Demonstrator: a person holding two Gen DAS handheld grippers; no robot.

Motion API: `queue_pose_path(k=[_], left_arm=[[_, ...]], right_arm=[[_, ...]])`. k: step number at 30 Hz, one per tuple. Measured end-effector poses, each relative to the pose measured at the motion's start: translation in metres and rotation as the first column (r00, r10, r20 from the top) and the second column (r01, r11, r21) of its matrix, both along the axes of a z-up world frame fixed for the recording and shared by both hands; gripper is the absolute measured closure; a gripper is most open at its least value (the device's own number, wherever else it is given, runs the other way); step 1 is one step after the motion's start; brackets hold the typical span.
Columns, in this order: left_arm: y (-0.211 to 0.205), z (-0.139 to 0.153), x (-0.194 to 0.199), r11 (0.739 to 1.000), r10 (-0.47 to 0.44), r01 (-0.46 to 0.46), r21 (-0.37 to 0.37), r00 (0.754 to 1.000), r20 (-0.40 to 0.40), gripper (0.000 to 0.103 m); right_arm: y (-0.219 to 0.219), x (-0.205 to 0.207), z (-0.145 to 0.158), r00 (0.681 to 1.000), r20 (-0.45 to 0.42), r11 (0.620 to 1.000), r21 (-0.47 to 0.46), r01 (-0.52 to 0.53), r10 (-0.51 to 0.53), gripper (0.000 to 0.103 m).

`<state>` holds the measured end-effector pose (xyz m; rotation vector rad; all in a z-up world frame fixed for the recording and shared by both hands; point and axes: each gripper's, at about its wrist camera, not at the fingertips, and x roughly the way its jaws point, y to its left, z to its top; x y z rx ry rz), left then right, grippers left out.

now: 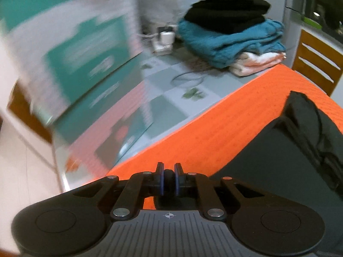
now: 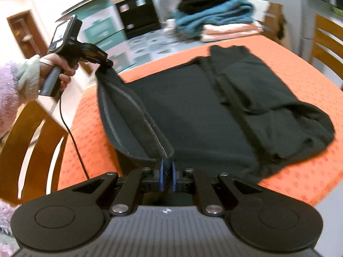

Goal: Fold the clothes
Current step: 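Pinch the shirt edge with the right tool and fold it lengthwise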

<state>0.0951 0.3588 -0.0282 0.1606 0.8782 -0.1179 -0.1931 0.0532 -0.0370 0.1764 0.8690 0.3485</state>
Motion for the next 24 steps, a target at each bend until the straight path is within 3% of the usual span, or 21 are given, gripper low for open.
queue_pose_path(k=[6, 15, 17, 19, 24], left_arm=[[-0.073, -0.001, 0.039, 0.996, -0.087, 0.087, 0.033, 0.996, -0.018, 0.091], [-0.152, -0.037, 0.084, 0.981, -0.159, 0.167, 0.095, 0.984, -0.085, 0.091], [-0.161, -0.047, 0.09, 0.979, -0.17, 0.18, 0.093, 0.98, -0.108, 0.084], [-0.163, -0.052, 0.093, 0.979, -0.181, 0.189, 0.073, 0.978, -0.106, 0.063], [-0.148, -0.041, 0.091, 0.984, -0.175, 0.177, 0.025, 0.98, -0.091, 0.044]], right_arm=[[-0.033, -0.003, -0.02, 0.993, -0.023, 0.993, 0.012, 0.117, -0.117, 0.094], [-0.069, -0.002, -0.045, 0.974, -0.068, 0.976, 0.013, 0.218, -0.217, 0.094], [-0.074, 0.001, -0.051, 0.972, -0.093, 0.976, 0.016, 0.218, -0.216, 0.094], [-0.076, 0.004, -0.056, 0.968, -0.12, 0.975, 0.016, 0.224, -0.22, 0.093], [-0.072, 0.007, -0.057, 0.962, -0.134, 0.97, -0.075, 0.23, -0.238, 0.088]])
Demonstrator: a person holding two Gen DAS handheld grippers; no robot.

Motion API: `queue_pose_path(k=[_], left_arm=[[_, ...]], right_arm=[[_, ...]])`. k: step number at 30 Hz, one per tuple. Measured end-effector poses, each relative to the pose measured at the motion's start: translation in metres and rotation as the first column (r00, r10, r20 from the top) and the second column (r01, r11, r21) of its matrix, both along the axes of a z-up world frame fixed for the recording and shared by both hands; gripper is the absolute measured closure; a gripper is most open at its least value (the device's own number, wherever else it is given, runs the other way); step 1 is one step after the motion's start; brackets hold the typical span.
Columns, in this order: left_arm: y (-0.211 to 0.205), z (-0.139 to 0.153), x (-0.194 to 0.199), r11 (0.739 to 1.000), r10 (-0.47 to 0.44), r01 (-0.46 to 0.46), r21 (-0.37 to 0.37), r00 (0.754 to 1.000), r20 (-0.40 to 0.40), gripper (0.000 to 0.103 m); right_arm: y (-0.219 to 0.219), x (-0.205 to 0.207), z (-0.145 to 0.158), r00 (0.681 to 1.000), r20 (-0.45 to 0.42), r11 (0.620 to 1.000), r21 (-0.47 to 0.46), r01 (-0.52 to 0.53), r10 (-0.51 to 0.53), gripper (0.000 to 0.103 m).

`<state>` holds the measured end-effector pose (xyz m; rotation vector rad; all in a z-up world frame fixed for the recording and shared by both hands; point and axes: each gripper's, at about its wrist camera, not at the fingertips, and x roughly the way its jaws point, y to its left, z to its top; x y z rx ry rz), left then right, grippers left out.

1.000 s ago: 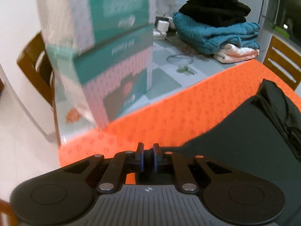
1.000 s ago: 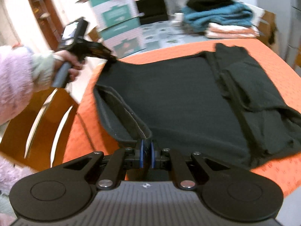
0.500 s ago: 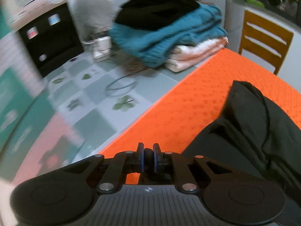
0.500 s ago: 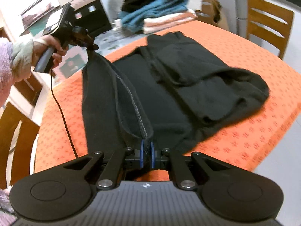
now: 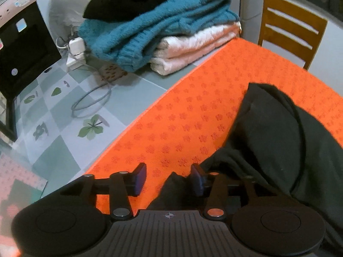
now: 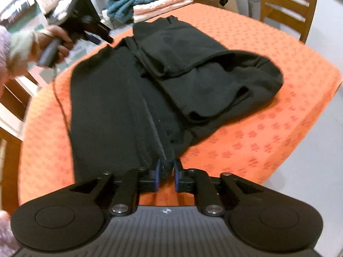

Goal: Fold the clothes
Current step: 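Pinch the shirt edge with the right tool and fold it lengthwise, then lay the folded side flat with the right tool, forming a long strip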

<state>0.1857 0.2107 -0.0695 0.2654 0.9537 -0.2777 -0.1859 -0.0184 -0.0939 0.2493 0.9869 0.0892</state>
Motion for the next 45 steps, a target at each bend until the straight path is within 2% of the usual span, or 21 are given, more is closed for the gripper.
queue_pose_path(k=[3, 9, 13, 15, 16, 17, 20, 25, 27, 29, 30, 31, 33, 34, 37, 43, 45], left_arm=[[0.021, 0.008, -0.005, 1.0, 0.013, -0.013, -0.018, 1.0, 0.0, 0.041], [0.073, 0.007, -0.023, 0.999, 0.05, -0.051, -0.017, 0.997, -0.055, 0.04], [0.106, 0.004, -0.032, 0.99, 0.109, -0.118, -0.076, 0.988, -0.114, 0.039], [0.121, 0.001, -0.036, 0.98, 0.145, -0.163, -0.115, 0.978, -0.148, 0.039], [0.125, -0.002, -0.037, 0.973, 0.161, -0.184, -0.139, 0.973, -0.163, 0.039], [0.129, -0.005, -0.038, 0.965, 0.176, -0.205, -0.163, 0.968, -0.178, 0.039], [0.141, -0.014, -0.04, 0.934, 0.217, -0.269, -0.235, 0.95, -0.224, 0.04], [0.139, -0.03, -0.045, 0.9, 0.274, -0.341, -0.274, 0.928, -0.254, 0.04], [0.135, -0.031, -0.047, 0.902, 0.287, -0.347, -0.258, 0.927, -0.243, 0.04], [0.13, -0.031, -0.05, 0.905, 0.293, -0.345, -0.248, 0.929, -0.226, 0.041], [0.128, -0.032, -0.051, 0.907, 0.29, -0.34, -0.249, 0.932, -0.216, 0.046], [0.127, -0.032, -0.053, 0.908, 0.287, -0.335, -0.251, 0.935, -0.207, 0.06], [0.124, -0.032, -0.056, 0.914, 0.283, -0.322, -0.247, 0.942, -0.182, 0.071], [0.122, -0.032, -0.058, 0.918, 0.281, -0.315, -0.24, 0.945, -0.165, 0.085], [0.123, -0.029, -0.062, 0.922, 0.272, -0.3, -0.245, 0.952, -0.142, 0.091], [0.12, -0.01, -0.066, 0.928, 0.267, -0.288, -0.237, 0.957, -0.117, 0.093], [0.119, -0.003, -0.068, 0.921, 0.28, -0.301, -0.247, 0.953, -0.117, 0.093]], right_arm=[[0.013, 0.003, 0.005, 0.997, 0.018, 0.998, -0.018, -0.068, 0.069, 0.088], [0.04, 0.009, 0.016, 0.977, 0.051, 0.978, -0.056, -0.203, 0.206, 0.088], [0.059, 0.011, 0.02, 0.954, 0.061, 0.953, -0.09, -0.288, 0.294, 0.087], [0.071, 0.009, 0.016, 0.941, 0.053, 0.938, -0.115, -0.327, 0.334, 0.081], [0.077, 0.008, 0.015, 0.934, 0.049, 0.93, -0.127, -0.346, 0.354, 0.071], [0.083, 0.007, 0.013, 0.927, 0.044, 0.921, -0.139, -0.365, 0.374, 0.065], [0.101, 0.004, 0.008, 0.902, 0.029, 0.89, -0.176, -0.42, 0.431, 0.065], [0.131, 0.0, -0.001, 0.853, -0.002, 0.83, -0.233, -0.507, 0.521, 0.065], [0.143, -0.002, -0.005, 0.832, -0.016, 0.802, -0.255, -0.54, 0.555, 0.064], [0.144, -0.004, -0.004, 0.835, -0.011, 0.804, -0.262, -0.534, 0.551, 0.065], [0.143, -0.005, -0.005, 0.837, -0.006, 0.808, -0.26, -0.529, 0.547, 0.066], [0.142, -0.005, -0.005, 0.839, -0.003, 0.81, -0.256, -0.527, 0.544, 0.069], [0.142, -0.005, -0.005, 0.84, 0.003, 0.814, -0.249, -0.524, 0.542, 0.082], [0.142, -0.005, -0.004, 0.842, 0.005, 0.814, -0.256, -0.521, 0.54, 0.095], [0.143, -0.003, -0.003, 0.843, 0.005, 0.814, -0.259, -0.519, 0.539, 0.097], [0.141, -0.008, 0.013, 0.836, 0.032, 0.809, -0.272, -0.521, 0.548, 0.099], [0.134, -0.009, 0.022, 0.843, 0.056, 0.825, -0.247, -0.508, 0.536, 0.099]])
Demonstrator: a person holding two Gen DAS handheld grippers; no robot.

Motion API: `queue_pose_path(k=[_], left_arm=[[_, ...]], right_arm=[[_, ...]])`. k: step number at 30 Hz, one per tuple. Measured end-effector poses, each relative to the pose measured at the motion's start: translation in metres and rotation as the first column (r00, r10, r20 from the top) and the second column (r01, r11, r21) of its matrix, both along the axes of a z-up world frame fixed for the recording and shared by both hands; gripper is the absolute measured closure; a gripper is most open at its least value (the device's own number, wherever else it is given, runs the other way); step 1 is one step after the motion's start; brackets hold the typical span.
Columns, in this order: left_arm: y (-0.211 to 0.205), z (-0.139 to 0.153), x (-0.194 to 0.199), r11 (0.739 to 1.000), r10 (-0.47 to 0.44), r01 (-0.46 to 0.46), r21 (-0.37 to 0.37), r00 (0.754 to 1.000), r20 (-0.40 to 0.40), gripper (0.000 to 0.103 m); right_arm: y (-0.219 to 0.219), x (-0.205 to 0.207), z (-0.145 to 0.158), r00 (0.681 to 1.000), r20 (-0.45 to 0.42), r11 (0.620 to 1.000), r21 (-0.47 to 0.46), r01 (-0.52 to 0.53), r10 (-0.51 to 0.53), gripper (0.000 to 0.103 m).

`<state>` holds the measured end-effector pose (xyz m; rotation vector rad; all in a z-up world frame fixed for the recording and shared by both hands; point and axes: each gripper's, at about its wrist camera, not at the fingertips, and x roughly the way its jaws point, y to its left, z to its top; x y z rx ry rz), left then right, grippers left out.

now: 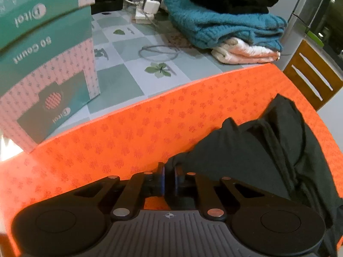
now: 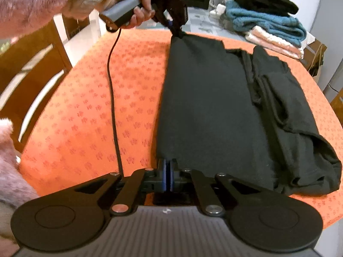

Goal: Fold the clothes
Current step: 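Lay the folded side flat with the right tool, forming a long strip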

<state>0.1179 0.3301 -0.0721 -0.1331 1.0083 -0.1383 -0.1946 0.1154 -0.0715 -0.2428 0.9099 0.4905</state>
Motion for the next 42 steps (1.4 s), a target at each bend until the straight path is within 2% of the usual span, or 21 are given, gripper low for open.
queue_pose_path(k=[10, 15, 23, 27, 30, 33, 39, 42], left_arm=[[-0.015, 0.037, 0.0, 0.997, 0.072, -0.071, -0.02, 0.997, 0.018, 0.093], [-0.035, 0.064, 0.004, 0.993, 0.112, -0.111, -0.029, 0.993, 0.036, 0.093], [-0.095, 0.109, 0.03, 0.977, 0.202, -0.197, -0.086, 0.978, 0.055, 0.093], [-0.143, 0.123, 0.054, 0.977, 0.204, -0.197, -0.086, 0.976, 0.077, 0.093], [-0.185, 0.119, 0.076, 0.982, 0.184, -0.179, -0.058, 0.98, 0.078, 0.093], [-0.225, 0.105, 0.099, 0.985, 0.169, -0.167, -0.038, 0.984, 0.064, 0.093], [-0.288, 0.053, 0.14, 0.987, 0.16, -0.159, 0.021, 0.987, -0.011, 0.093], [-0.306, 0.026, 0.154, 0.987, 0.16, -0.159, 0.031, 0.986, -0.046, 0.092]], right_arm=[[-0.043, -0.003, 0.04, 0.998, 0.015, 0.983, 0.172, 0.062, -0.065, 0.099], [-0.075, 0.0, 0.054, 0.998, -0.006, 0.968, 0.244, 0.066, -0.067, 0.099], [-0.157, 0.019, 0.082, 0.998, -0.002, 0.94, 0.334, 0.065, -0.068, 0.099], [-0.21, 0.032, 0.087, 0.994, -0.003, 0.917, 0.385, 0.103, -0.11, 0.099], [-0.251, 0.043, 0.081, 0.986, -0.025, 0.893, 0.42, 0.16, -0.165, 0.099], [-0.291, 0.058, 0.064, 0.969, -0.085, 0.86, 0.448, 0.244, -0.23, 0.099], [-0.345, 0.088, 0.009, 0.916, -0.233, 0.806, 0.437, 0.399, -0.327, 0.099], [-0.351, 0.098, -0.015, 0.906, -0.277, 0.814, 0.409, 0.413, -0.321, 0.099]])
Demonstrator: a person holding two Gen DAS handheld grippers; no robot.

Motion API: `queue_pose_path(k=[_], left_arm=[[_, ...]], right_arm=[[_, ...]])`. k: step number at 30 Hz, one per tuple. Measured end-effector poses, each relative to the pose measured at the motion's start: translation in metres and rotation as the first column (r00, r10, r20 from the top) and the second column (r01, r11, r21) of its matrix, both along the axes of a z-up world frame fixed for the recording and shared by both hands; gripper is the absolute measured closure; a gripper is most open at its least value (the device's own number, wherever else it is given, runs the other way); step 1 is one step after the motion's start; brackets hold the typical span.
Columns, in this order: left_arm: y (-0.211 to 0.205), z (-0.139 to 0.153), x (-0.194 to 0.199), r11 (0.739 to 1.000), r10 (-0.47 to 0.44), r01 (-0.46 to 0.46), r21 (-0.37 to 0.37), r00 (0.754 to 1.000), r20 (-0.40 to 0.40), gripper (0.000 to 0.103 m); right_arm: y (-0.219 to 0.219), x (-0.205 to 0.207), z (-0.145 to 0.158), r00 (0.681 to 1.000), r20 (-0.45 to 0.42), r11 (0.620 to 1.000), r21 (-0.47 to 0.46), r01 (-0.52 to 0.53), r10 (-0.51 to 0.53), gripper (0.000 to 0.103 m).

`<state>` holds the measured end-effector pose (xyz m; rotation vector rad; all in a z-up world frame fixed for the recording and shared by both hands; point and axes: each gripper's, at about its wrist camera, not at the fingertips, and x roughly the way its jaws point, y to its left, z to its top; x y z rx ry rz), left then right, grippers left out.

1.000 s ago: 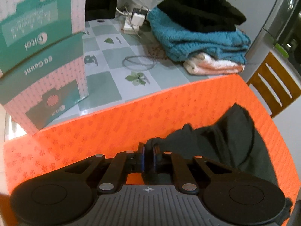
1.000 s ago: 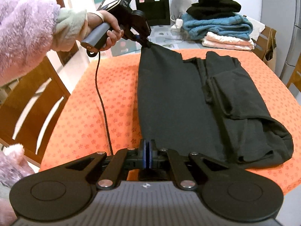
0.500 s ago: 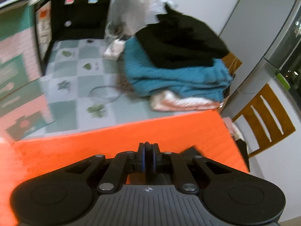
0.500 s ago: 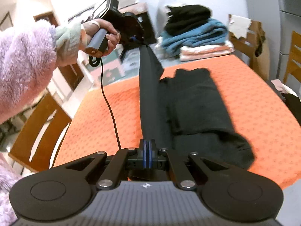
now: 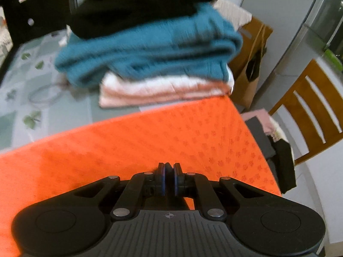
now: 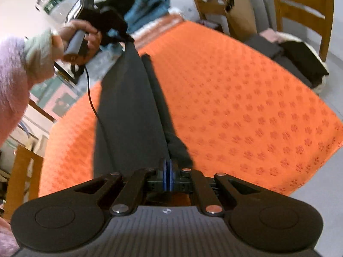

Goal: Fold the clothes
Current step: 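Lay the folded side flat with the right tool, forming a long strip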

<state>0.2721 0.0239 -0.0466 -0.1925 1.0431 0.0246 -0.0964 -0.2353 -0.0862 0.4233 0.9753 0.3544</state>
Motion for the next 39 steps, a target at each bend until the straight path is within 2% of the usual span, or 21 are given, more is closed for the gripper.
queue_pose_path(k=[2, 3, 4, 6, 7, 12, 15, 19, 23, 26, 28, 34, 37, 39], left_arm=[[-0.009, -0.011, 0.006, 1.0, -0.015, 0.015, 0.013, 1.0, -0.004, 0.088], [-0.011, -0.014, 0.008, 1.0, -0.019, 0.019, 0.025, 1.0, 0.003, 0.082], [-0.012, -0.013, 0.009, 0.999, -0.02, 0.02, 0.038, 1.0, 0.015, 0.069], [-0.01, -0.007, 0.01, 0.998, -0.019, 0.017, 0.059, 0.999, 0.043, 0.052], [-0.006, -0.001, 0.009, 0.998, -0.012, 0.009, 0.06, 0.998, 0.058, 0.05], [0.026, 0.036, -0.021, 0.998, 0.013, -0.017, 0.054, 0.997, 0.08, 0.047], [0.045, 0.056, -0.042, 0.998, 0.025, -0.03, 0.055, 0.996, 0.088, 0.045], [0.067, 0.072, -0.087, 0.998, 0.011, -0.014, 0.054, 0.998, 0.061, 0.041], [0.08, 0.078, -0.133, 0.999, -0.015, 0.014, 0.03, 1.0, 0.028, 0.041], [0.085, 0.081, -0.167, 1.0, -0.019, 0.018, 0.022, 1.0, 0.024, 0.039], [0.085, 0.08, -0.19, 0.999, -0.025, 0.024, 0.032, 0.999, 0.032, 0.036], [0.079, 0.071, -0.251, 0.996, -0.043, 0.039, 0.086, 0.998, 0.042, 0.035], [0.08, 0.067, -0.28, 0.996, -0.03, 0.027, 0.088, 0.999, 0.039, 0.035], [0.083, 0.067, -0.297, 0.996, -0.014, 0.01, 0.089, 0.999, 0.039, 0.035]], right_arm=[[-0.003, 0.004, -0.011, 1.0, -0.022, 1.0, -0.001, -0.017, 0.017, 0.099], [-0.004, 0.007, -0.015, 0.999, -0.031, 1.0, 0.004, -0.023, 0.023, 0.099], [-0.005, 0.01, -0.019, 0.999, -0.039, 1.0, 0.008, -0.028, 0.029, 0.099], [-0.008, 0.012, -0.021, 0.998, -0.046, 0.999, -0.001, -0.048, 0.048, 0.099], [-0.007, 0.013, -0.02, 0.997, -0.052, 0.998, -0.019, -0.062, 0.061, 0.099], [-0.014, 0.023, -0.005, 0.994, -0.026, 0.991, -0.087, -0.105, 0.103, 0.096], [-0.01, 0.026, 0.009, 0.984, 0.013, 0.976, -0.131, -0.173, 0.176, 0.096], [0.005, 0.036, 0.025, 0.954, 0.05, 0.947, -0.145, -0.286, 0.296, 0.096], [0.028, 0.048, 0.039, 0.91, 0.08, 0.905, -0.169, -0.39, 0.407, 0.096], [0.042, 0.051, 0.035, 0.89, 0.071, 0.88, -0.206, -0.428, 0.45, 0.096], [0.051, 0.054, 0.033, 0.877, 0.064, 0.862, -0.23, -0.452, 0.477, 0.096], [0.078, 0.062, 0.025, 0.831, 0.038, 0.799, -0.3, -0.52, 0.555, 0.096], [0.091, 0.066, 0.021, 0.806, 0.023, 0.764, -0.334, -0.552, 0.592, 0.092], [0.092, 0.064, 0.016, 0.806, 0.009, 0.758, -0.347, -0.552, 0.591, 0.092]])
